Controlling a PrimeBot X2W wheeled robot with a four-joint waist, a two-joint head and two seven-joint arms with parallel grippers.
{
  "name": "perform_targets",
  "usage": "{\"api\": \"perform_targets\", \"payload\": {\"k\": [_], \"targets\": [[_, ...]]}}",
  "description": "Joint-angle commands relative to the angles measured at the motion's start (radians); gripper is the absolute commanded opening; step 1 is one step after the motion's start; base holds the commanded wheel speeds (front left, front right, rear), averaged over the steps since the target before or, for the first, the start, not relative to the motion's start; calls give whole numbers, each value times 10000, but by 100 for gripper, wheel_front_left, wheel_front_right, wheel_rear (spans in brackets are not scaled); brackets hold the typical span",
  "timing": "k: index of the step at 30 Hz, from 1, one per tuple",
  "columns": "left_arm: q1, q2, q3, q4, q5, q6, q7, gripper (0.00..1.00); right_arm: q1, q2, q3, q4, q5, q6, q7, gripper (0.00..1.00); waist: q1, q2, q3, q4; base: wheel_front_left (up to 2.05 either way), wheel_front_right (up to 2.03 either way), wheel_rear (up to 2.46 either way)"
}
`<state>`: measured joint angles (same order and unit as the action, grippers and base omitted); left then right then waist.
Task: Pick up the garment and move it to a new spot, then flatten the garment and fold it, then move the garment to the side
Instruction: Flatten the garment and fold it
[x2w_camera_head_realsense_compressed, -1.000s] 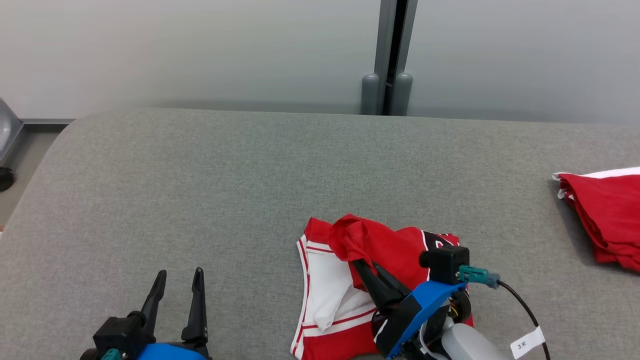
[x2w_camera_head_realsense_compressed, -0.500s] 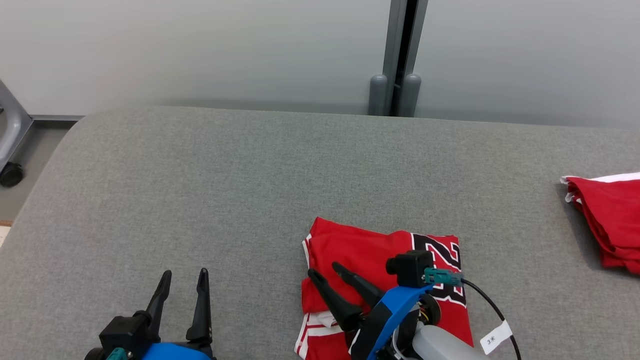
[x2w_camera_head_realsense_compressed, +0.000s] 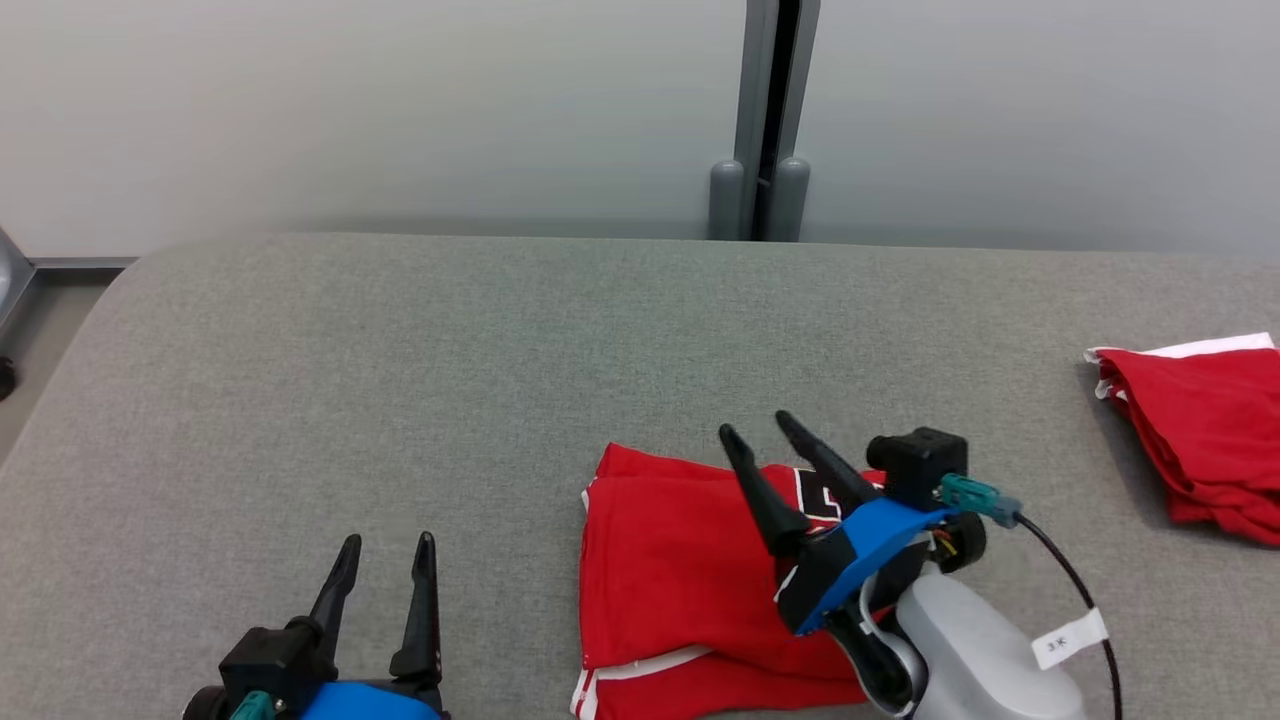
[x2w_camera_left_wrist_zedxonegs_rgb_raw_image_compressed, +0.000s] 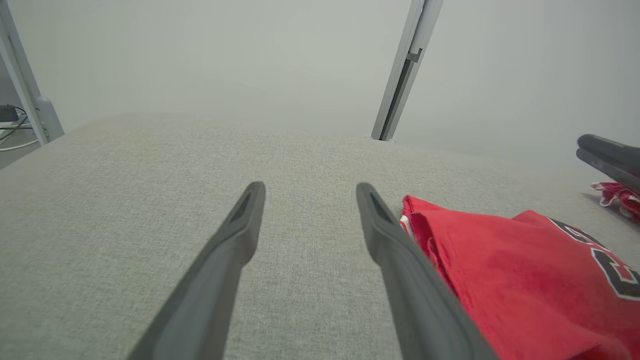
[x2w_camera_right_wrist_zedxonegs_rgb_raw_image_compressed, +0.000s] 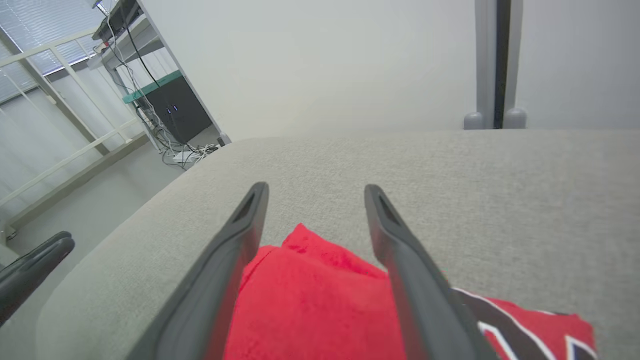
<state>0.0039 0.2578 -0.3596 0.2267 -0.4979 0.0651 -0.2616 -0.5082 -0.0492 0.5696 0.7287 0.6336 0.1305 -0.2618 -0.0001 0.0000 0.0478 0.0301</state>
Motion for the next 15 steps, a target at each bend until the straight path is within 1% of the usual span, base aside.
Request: {"api": "perform_targets", "payload": {"k": [1,3,4,10,15], "targets": [[-205,-41,-11,-31,93,-33,-43,100,479,-32,-662,-239,-666,3,-29,100,1,0,-84,-108,0,0,0],[-279,-38,-69,58,148,-84,-43,100,882,-30,-1469,-585,-1308,3,-31,100,1,0,-156,-207,0,0,0],[-279,-38,-69,58,148,-84,-43,100,882,-30,-1469,-585,-1308,3,-31,100,1,0,-156,-207,0,0,0],[-497,9,135,252,111,-53,-44,100,2159,-26,-3437,-1644,-3044,4,-32,100,1,0,-429,-507,0,0,0],[-245,-217,458,208,95,71,-43,100,3147,-24,-4583,-2461,-3937,3,-33,100,1,0,-562,-703,0,0,0]]}}
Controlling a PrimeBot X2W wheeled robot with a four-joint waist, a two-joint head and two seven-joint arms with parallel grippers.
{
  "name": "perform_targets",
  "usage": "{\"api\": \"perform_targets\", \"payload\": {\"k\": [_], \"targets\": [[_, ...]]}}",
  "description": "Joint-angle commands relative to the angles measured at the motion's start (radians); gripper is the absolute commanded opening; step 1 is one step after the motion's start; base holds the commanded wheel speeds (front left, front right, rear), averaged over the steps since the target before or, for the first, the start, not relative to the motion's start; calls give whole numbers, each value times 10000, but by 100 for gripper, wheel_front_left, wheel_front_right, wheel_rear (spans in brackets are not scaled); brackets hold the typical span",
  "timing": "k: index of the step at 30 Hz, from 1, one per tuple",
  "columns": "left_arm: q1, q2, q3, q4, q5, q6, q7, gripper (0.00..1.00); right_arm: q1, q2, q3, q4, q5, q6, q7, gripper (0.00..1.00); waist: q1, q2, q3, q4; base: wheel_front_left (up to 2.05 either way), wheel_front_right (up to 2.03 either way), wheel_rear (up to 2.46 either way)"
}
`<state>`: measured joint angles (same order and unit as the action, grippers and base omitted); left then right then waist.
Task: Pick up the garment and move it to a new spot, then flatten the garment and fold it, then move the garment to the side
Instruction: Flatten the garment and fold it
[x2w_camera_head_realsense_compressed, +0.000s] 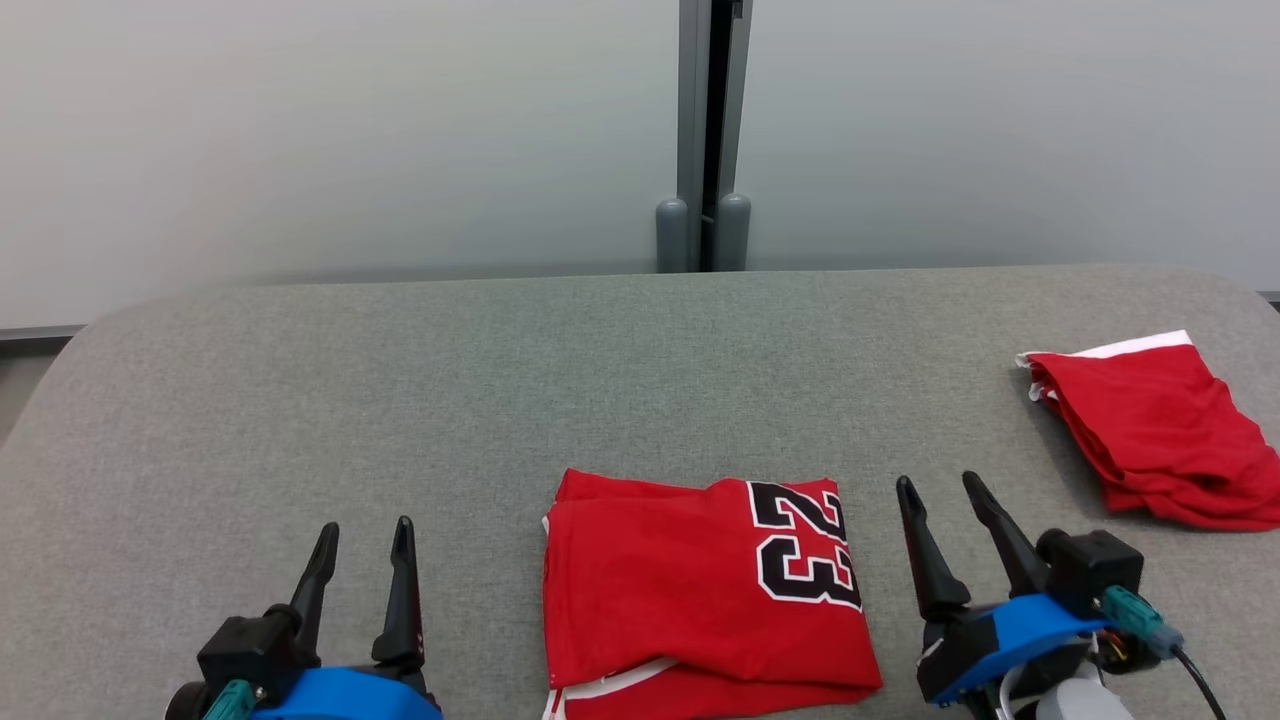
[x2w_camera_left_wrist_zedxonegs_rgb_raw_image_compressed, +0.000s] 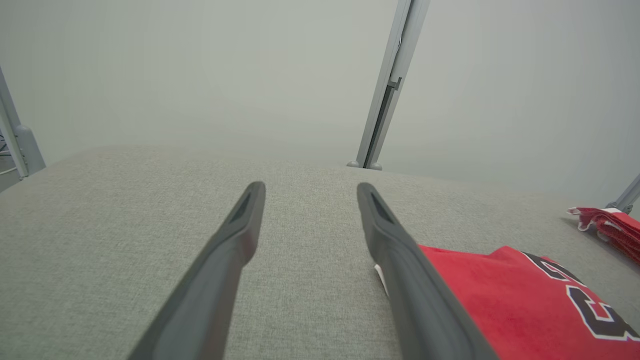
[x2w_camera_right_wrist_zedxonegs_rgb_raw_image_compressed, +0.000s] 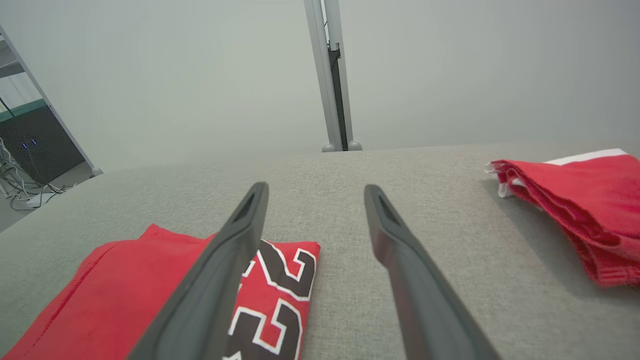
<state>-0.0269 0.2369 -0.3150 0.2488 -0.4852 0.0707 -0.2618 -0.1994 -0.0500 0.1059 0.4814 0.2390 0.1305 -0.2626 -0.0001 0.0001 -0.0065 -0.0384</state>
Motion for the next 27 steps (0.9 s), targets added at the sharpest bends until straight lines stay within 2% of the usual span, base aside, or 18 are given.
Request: {"api": "perform_targets", "payload": {"k": [1,7,11,27], "targets": [[125,-45,69,6,-14,32,-41,100,242,-12,-101,-114,-40,3,-26,100,1,-1,-35,-50,0,0,0],[668,-308,647,91,-42,127,-41,100,1005,-13,-378,-635,217,3,-26,100,1,-1,-83,-283,0,0,0],[910,-377,963,137,104,27,-41,100,1267,-17,-571,-799,-239,3,-26,100,1,-1,-83,-349,0,0,0],[782,-631,1298,516,596,-353,-42,100,1378,-17,-683,-771,-258,3,-27,100,1,-1,-85,-287,0,0,0]]}}
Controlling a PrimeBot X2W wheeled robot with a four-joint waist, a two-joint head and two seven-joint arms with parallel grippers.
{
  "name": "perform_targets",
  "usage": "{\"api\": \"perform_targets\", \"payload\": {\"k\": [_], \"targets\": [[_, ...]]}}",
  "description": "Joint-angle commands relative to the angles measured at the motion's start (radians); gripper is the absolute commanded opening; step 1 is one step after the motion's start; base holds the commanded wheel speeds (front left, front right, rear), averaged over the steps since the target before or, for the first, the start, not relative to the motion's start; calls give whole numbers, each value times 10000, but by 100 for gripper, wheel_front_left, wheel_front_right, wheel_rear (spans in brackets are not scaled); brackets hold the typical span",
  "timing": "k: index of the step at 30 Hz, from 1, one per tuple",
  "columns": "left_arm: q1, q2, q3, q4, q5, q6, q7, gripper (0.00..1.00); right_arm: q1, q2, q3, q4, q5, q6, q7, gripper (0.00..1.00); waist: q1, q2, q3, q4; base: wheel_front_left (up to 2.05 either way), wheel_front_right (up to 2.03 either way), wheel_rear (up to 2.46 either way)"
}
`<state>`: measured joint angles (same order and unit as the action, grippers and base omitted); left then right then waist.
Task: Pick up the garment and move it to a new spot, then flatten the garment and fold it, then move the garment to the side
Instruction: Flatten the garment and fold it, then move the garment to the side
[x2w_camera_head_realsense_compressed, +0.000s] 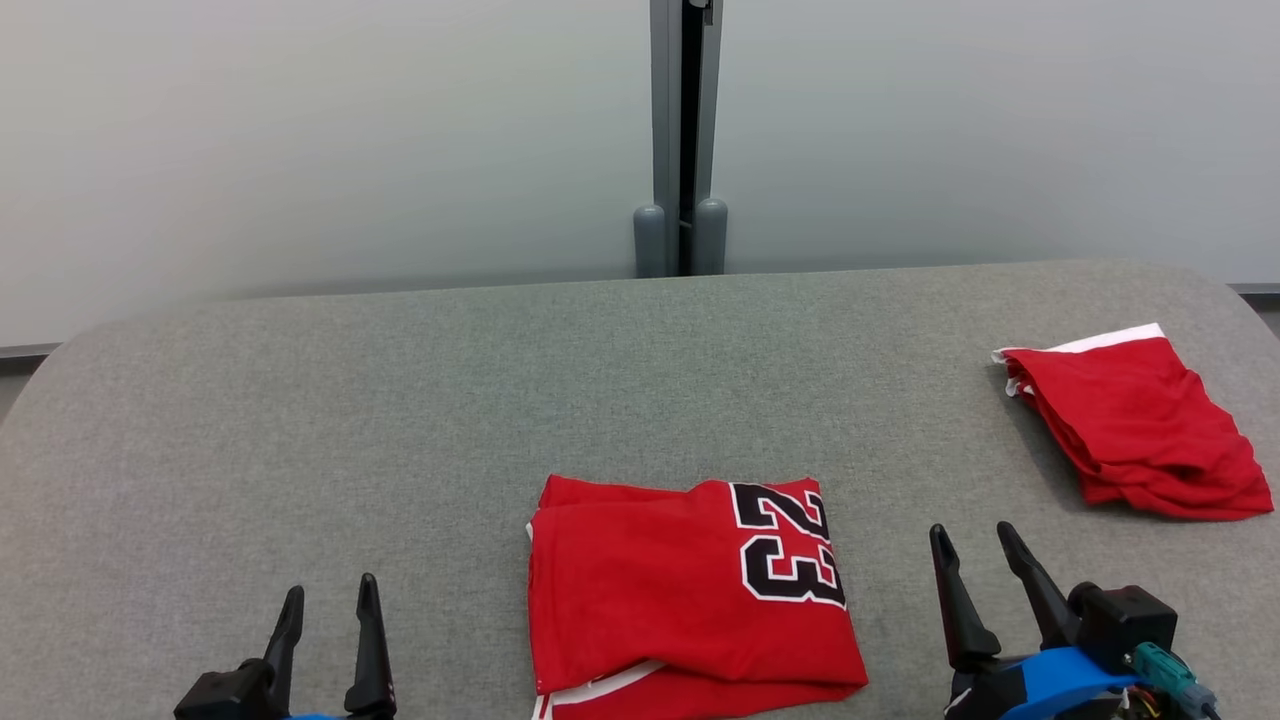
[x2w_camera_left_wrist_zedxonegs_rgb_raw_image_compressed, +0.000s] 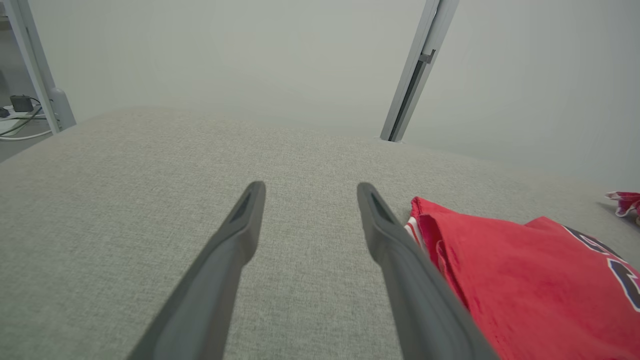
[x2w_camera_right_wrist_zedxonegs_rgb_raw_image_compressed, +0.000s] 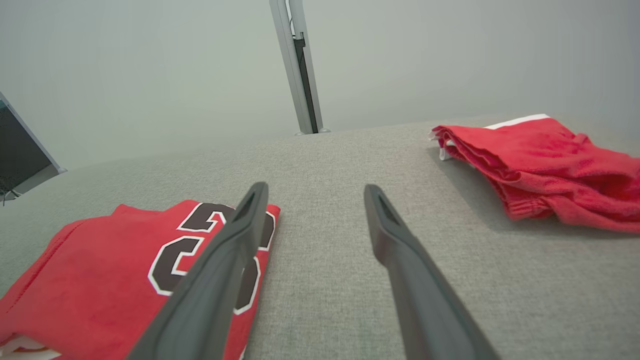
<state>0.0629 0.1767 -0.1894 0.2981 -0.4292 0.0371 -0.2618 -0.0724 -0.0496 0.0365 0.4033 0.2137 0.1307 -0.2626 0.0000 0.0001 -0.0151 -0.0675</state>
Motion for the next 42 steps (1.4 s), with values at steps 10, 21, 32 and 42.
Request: {"api": "perform_targets", "payload": {"k": [10,21,32,42], "targets": [[-221,-98,72,140,185,-125,-42,100,-20,-20,159,307,-102,1,20,100,0,-1,57,77,0,0,0],[-574,-180,218,180,330,-187,-42,100,-1713,-19,352,612,-67,1,2979,100,0,-1,484,410,0,0,0],[-822,-404,483,297,478,-360,-42,100,-1916,-25,192,983,-230,1,6515,100,0,-1,1067,1159,0,0,0],[-986,-523,700,311,700,-505,-42,100,-2145,-7,573,941,185,2,6186,0,0,-1,1457,1123,0,0,0]]}}
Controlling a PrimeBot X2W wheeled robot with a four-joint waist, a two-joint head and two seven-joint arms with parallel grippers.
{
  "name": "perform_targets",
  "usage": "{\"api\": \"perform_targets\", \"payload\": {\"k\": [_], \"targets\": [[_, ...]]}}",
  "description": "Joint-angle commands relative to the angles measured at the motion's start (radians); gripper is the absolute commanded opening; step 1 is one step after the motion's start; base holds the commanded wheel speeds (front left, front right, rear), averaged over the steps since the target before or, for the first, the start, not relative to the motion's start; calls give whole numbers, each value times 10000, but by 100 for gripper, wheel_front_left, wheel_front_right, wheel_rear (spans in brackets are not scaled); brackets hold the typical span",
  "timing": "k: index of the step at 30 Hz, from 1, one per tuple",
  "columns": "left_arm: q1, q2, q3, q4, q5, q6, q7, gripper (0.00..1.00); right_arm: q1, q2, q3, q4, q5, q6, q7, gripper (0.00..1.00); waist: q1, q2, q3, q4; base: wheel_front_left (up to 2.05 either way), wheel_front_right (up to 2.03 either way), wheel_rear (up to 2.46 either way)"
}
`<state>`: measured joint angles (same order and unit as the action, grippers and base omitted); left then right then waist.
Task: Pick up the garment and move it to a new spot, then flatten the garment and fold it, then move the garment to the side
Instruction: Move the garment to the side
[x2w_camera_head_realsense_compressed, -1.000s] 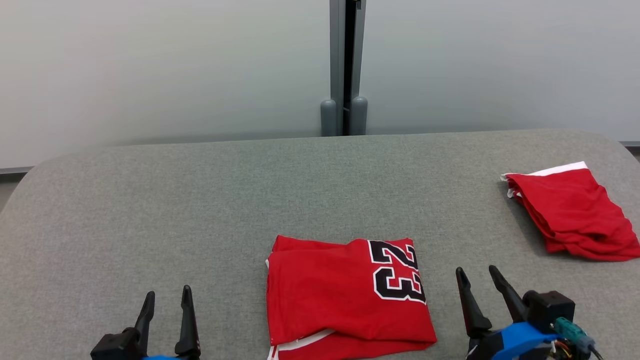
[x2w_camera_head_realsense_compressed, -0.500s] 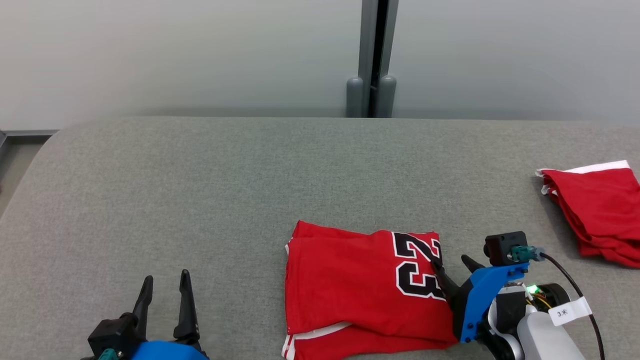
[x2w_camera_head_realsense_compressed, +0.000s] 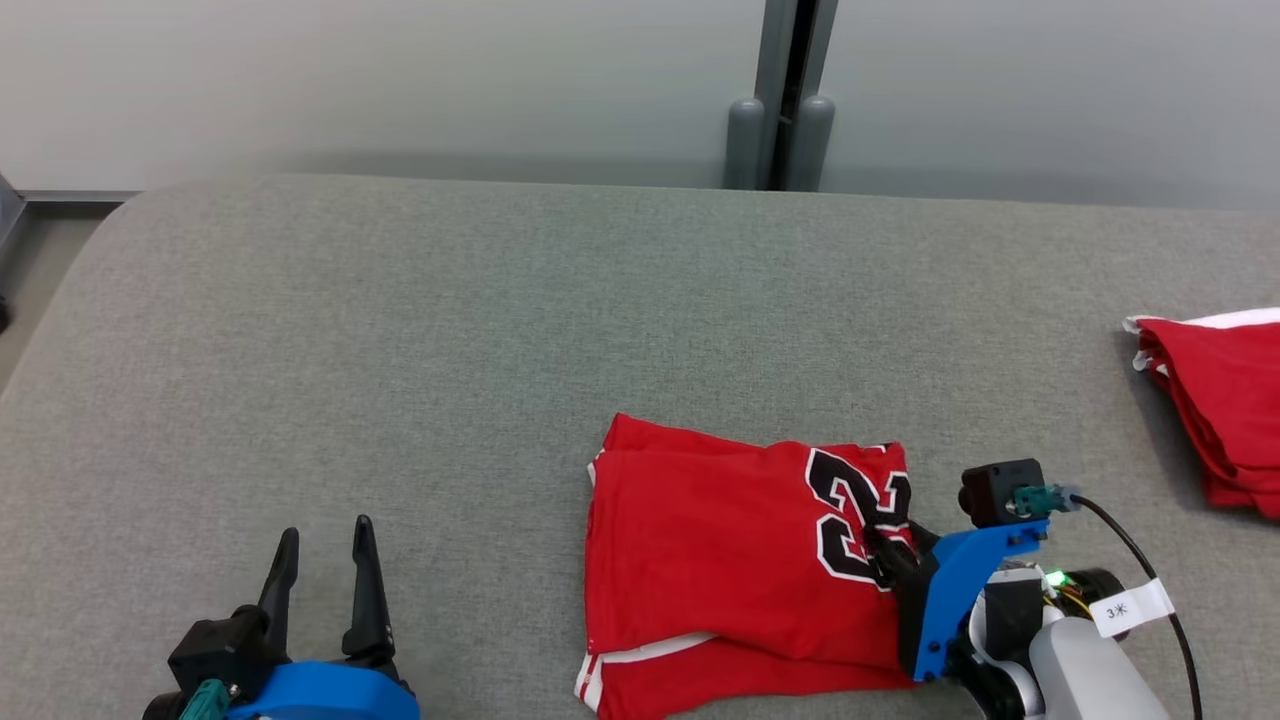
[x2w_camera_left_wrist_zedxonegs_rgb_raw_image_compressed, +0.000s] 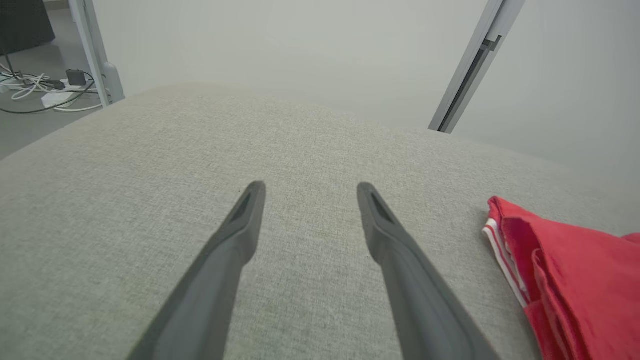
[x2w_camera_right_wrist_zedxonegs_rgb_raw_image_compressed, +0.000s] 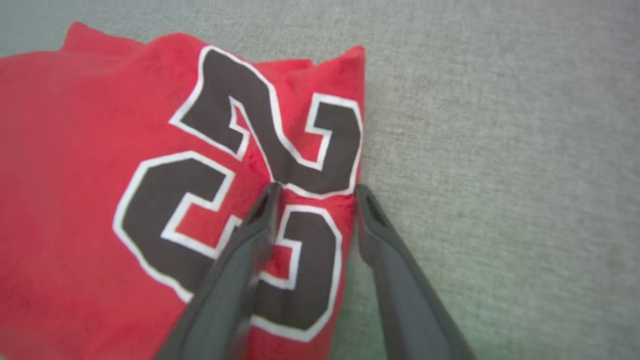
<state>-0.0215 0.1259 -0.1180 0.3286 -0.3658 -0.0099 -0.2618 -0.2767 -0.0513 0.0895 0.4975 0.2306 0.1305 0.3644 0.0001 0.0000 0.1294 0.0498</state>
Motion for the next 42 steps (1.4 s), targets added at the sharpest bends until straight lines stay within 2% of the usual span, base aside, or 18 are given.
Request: {"api": "perform_targets", "payload": {"k": [1,4,8,19,24,28,32,42], "targets": [[-142,-15,-13,6,65,-35,-42,100,-102,11,44,0,17,4,-84,0,-1,0,12,-50,0,0,0],[-200,-38,24,-76,155,-68,-42,100,-403,-21,56,-187,-69,3,-541,0,-1,0,131,-393,0,0,0],[-275,-47,96,-240,266,-138,-42,100,-744,-43,-72,-393,-220,0,-1003,0,-1,0,339,-1175,0,0,0],[-795,299,-14,-728,625,-245,93,100,-1451,-362,-472,-1219,-411,1,-1548,0,-1,0,1485,-4027,0,0,0],[-1087,507,-138,-954,767,-239,312,100,-1623,-388,-488,-1416,-316,3,-1712,0,-1,0,1903,-4709,0,0,0],[-1142,508,-265,-904,785,-273,381,100,-1881,-502,-275,-1502,-331,3,-1691,0,-1,0,1891,-4818,0,0,0],[-1078,454,-353,-775,732,-280,344,100,-2381,-738,-30,-1529,-262,3,-1454,0,-1,0,1673,-4595,0,0,0],[-909,355,-417,-691,639,-197,212,100,-3856,-2334,-177,-1063,-220,1,-406,0,-1,0,1472,-3406,0,0,0]]}}
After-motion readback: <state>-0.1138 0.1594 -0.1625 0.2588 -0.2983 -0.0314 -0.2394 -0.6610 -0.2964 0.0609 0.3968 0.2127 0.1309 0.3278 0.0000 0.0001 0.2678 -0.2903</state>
